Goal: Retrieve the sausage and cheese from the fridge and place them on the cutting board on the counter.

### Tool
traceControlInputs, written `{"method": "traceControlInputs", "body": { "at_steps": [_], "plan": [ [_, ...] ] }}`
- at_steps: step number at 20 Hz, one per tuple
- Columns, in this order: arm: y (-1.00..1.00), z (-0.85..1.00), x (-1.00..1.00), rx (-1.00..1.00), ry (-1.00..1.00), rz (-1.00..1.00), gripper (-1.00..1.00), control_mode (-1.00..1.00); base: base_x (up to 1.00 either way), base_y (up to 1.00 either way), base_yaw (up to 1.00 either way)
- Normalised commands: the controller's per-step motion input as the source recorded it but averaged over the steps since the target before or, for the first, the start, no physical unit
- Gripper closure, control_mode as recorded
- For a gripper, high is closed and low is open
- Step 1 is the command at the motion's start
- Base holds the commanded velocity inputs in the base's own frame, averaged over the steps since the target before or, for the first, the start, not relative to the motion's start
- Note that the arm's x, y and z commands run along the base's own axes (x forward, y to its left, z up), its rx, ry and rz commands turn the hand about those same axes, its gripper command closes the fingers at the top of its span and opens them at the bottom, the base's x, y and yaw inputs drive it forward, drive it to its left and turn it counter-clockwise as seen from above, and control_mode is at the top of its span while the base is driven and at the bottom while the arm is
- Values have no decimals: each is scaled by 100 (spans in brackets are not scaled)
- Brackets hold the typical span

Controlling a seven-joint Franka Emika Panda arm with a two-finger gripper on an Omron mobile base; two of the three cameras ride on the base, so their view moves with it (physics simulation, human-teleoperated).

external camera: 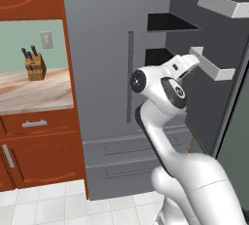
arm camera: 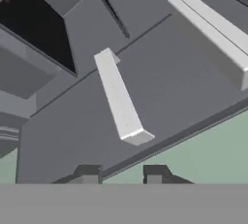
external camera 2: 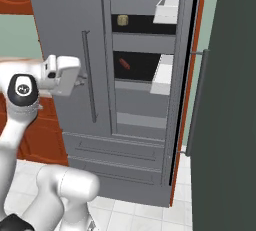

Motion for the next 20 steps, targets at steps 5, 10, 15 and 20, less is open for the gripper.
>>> {"method": "traceControlInputs", "body": {
  "at_steps": [5, 10, 15, 20],
  "plan": [
    [3, -13, 17, 20, 7, 11, -100, -100, 0, 0, 0],
    [0, -15, 28, 55, -10, 0, -100, -100, 0, 0, 0],
    [27, -1, 22, 48, -6, 0, -100, -100, 0, 0, 0],
    [69, -15, 2, 14, 0, 1, -100, -100, 0, 0, 0]
  ]
}}
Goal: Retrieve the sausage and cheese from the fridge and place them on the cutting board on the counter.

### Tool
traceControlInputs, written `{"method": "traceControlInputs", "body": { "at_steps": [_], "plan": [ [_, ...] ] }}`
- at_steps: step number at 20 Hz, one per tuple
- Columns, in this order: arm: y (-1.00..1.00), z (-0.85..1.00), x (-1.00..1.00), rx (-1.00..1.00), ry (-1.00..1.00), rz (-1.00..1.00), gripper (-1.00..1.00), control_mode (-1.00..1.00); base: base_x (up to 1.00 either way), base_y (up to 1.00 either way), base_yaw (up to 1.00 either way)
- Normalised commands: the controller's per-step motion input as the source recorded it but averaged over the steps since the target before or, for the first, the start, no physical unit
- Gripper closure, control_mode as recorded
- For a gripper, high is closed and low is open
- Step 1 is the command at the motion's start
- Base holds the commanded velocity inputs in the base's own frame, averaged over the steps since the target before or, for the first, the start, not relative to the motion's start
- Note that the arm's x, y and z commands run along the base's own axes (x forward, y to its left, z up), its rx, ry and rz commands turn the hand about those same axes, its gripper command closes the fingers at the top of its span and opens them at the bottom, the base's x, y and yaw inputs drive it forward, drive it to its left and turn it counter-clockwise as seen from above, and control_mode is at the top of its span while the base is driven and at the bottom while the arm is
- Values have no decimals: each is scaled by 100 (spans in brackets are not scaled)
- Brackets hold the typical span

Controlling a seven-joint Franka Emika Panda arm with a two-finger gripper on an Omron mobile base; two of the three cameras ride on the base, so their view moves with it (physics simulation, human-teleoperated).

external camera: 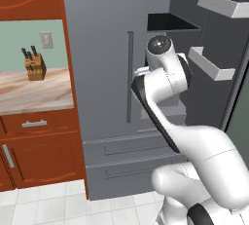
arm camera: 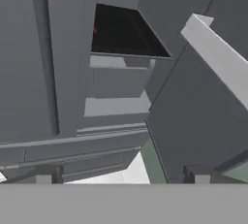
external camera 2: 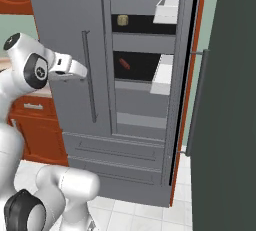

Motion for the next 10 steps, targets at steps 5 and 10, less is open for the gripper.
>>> {"method": "traceControlInputs", "body": {
  "at_steps": [5, 10],
  "plan": [
    [44, -34, 34, 14, 0, 12, -100, -100, 0, 0, 0],
    [11, -43, 59, 15, 0, 9, -100, -100, 0, 0, 0]
  ]
}}
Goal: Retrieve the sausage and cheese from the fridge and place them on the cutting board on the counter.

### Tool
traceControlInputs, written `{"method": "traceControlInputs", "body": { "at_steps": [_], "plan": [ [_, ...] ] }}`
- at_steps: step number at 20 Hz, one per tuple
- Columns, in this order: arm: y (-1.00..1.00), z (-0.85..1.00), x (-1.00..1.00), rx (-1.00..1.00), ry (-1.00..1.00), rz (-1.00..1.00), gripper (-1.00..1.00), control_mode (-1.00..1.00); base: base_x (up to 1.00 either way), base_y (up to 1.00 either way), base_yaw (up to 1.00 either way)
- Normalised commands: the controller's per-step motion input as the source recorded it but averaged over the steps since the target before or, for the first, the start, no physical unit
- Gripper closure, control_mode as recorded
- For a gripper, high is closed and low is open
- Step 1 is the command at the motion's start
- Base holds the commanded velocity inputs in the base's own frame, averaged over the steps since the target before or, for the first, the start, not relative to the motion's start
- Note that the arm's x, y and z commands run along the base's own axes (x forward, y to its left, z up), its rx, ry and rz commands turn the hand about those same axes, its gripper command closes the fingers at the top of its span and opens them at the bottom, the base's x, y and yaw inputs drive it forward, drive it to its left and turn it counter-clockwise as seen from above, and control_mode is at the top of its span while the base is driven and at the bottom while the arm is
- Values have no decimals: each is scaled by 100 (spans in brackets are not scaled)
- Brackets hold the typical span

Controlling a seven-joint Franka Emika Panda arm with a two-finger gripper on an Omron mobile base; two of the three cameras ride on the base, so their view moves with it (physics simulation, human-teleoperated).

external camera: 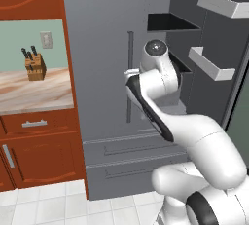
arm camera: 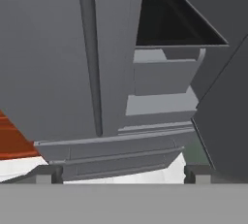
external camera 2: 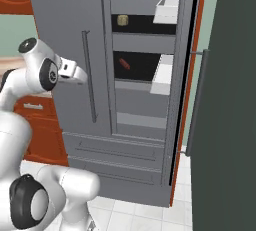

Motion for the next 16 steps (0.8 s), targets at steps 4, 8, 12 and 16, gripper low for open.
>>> {"method": "traceControlInputs", "body": {
  "at_steps": [4, 8, 12, 16],
  "plan": [
    [23, -52, 68, 1, 0, 7, -100, -100, 0, 0, 0],
    [5, -13, 63, 6, 0, 5, -100, -100, 0, 0, 0],
    [0, 0, 58, 2, 0, 0, -100, -100, 0, 0, 0],
    [0, -9, 65, 0, 0, 0, -100, -100, 0, 0, 0]
  ]
}}
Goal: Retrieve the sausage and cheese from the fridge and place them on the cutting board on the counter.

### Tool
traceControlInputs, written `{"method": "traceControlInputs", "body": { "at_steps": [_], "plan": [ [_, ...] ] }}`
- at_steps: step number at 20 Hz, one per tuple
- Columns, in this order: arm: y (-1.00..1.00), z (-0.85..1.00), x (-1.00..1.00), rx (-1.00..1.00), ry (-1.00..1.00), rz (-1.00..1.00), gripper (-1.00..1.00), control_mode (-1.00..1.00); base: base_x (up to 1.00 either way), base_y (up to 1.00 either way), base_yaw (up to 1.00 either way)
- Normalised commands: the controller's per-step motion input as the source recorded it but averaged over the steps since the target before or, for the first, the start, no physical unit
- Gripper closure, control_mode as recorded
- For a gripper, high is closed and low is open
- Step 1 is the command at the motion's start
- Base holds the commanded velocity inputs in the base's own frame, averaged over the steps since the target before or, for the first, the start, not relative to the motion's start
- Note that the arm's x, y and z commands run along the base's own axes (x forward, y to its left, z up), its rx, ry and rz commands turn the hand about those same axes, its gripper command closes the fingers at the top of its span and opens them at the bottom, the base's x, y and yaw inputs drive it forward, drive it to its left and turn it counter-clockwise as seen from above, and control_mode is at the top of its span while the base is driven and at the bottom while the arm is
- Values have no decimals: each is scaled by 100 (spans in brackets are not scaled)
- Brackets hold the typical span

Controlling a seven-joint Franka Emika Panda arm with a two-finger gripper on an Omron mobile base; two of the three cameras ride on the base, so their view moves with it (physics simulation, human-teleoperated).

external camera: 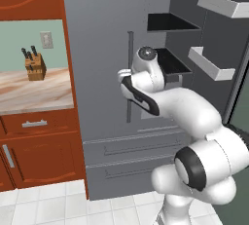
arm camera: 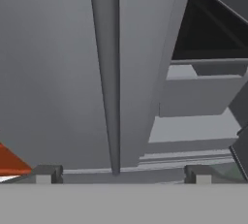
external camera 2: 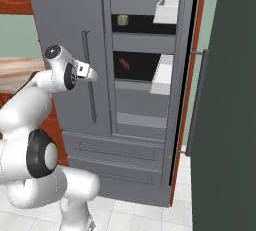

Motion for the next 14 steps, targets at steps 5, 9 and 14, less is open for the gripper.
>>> {"method": "traceControlInputs", "body": {
  "at_steps": [5, 9, 14],
  "plan": [
    [0, -23, 61, 0, 0, 0, -100, -100, 0, 0, 0],
    [0, -35, 61, 0, 0, 0, -100, -100, 0, 0, 0],
    [17, -36, 70, 0, 0, 0, -100, -100, 0, 0, 0]
  ]
}}
